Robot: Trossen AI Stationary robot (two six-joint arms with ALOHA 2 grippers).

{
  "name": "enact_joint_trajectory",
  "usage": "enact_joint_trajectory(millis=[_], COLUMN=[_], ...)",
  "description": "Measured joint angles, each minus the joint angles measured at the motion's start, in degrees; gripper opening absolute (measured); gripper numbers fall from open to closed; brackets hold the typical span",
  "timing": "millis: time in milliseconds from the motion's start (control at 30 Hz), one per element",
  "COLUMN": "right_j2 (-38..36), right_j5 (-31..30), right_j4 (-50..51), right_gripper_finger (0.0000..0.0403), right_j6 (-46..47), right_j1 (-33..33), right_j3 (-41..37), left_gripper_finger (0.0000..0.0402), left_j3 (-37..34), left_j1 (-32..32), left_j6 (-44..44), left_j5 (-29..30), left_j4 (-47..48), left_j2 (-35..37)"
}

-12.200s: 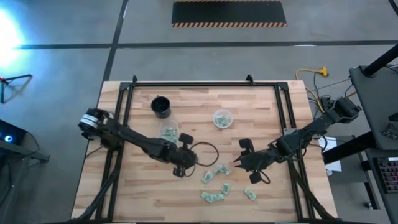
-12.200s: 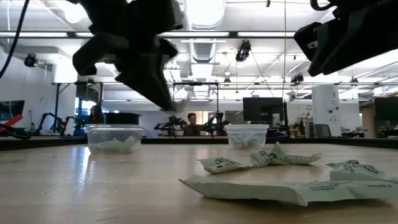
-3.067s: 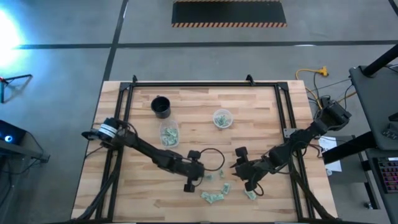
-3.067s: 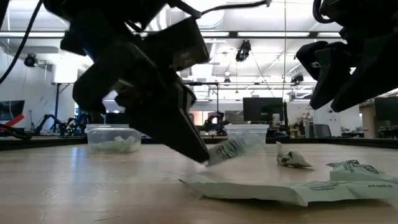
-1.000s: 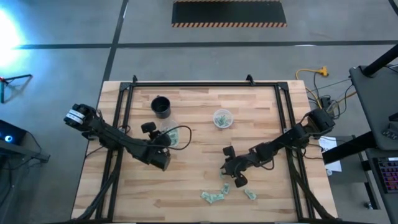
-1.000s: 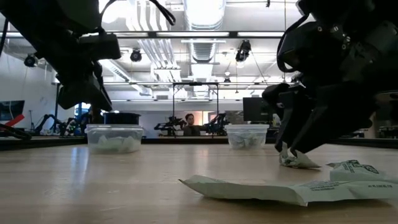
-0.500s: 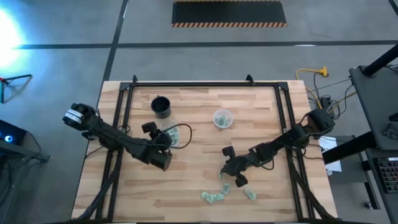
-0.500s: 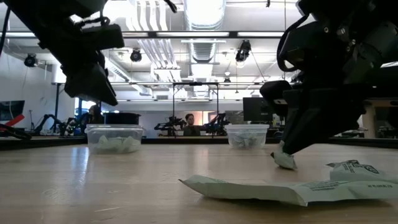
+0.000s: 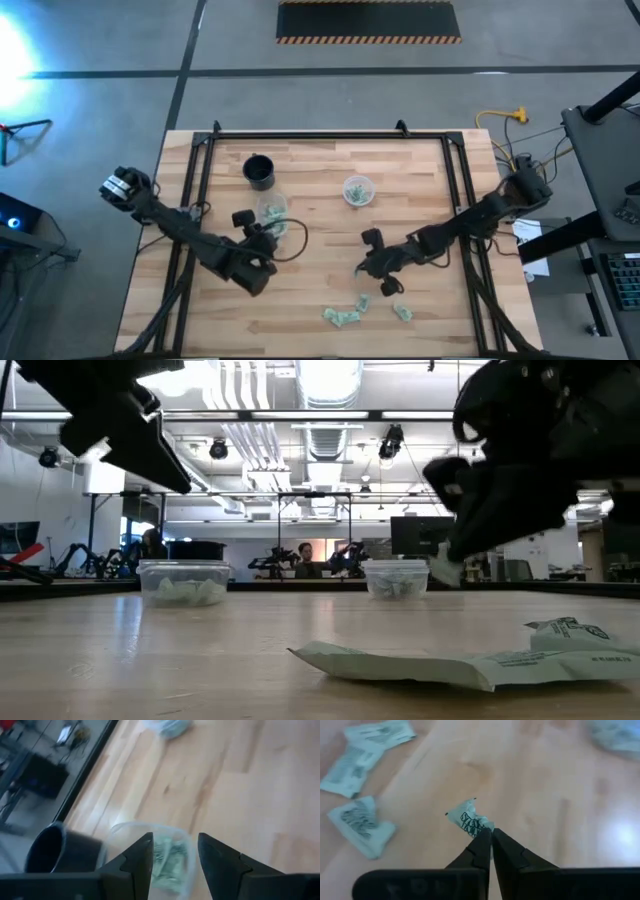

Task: Pick and place items into bin
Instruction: Put the stevia packet into the right transparent bin

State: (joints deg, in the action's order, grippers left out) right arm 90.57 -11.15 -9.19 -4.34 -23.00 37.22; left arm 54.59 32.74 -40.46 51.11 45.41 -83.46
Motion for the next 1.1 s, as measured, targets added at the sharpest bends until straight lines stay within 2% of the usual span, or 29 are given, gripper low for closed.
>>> enact_joint_trajectory(millis=[67, 267, 367, 600, 800, 967, 1100], right_j2=[-2.7, -9.8, -12.3, -13.5, -11.0, -9.3, -9.2], right_j5=[-3.9, -20.4, -23.5, -23.1, -18.2, -17.2, -15.7], right_j4=[3.3, 10.6, 11.6, 12.0, 11.8, 11.6, 11.6], right_gripper_finger=[0.0008, 0.0008, 0.0008, 0.0008, 0.0008, 0.0009, 0.0025], right_j6=[-0.2, -0.6, -1.5, -3.6, -3.7, -1.9, -1.6], right_j1=[0.0, 2.6, 5.8, 16.0, 23.8, 27.9, 29.1], right_j3=[0.2, 0.2, 0.1, -0.1, -0.1, -0.2, -0.2], left_gripper_finger=[0.0139, 0.0139, 0.0139, 0.0139, 0.0139, 0.0139, 0.0139], left_j3=[-0.2, -1.2, -1.4, -1.5, -1.5, -1.2, -1.1], left_j1=[1.2, 3.1, 3.7, 3.8, 3.7, 2.7, 0.9], left_j6=[3.6, 18.5, 25.0, 36.5, 45.6, 50.7, 51.4], left_j5=[0.0, -0.2, -1.7, -10.6, -14.4, -21.8, -26.9], left_j4=[-4.2, -21.2, -28.0, -40.8, -50.2, -58.5, -60.8], left_j2=[0.0, -0.3, -0.7, -5.4, -12.1, -16.4, -17.8])
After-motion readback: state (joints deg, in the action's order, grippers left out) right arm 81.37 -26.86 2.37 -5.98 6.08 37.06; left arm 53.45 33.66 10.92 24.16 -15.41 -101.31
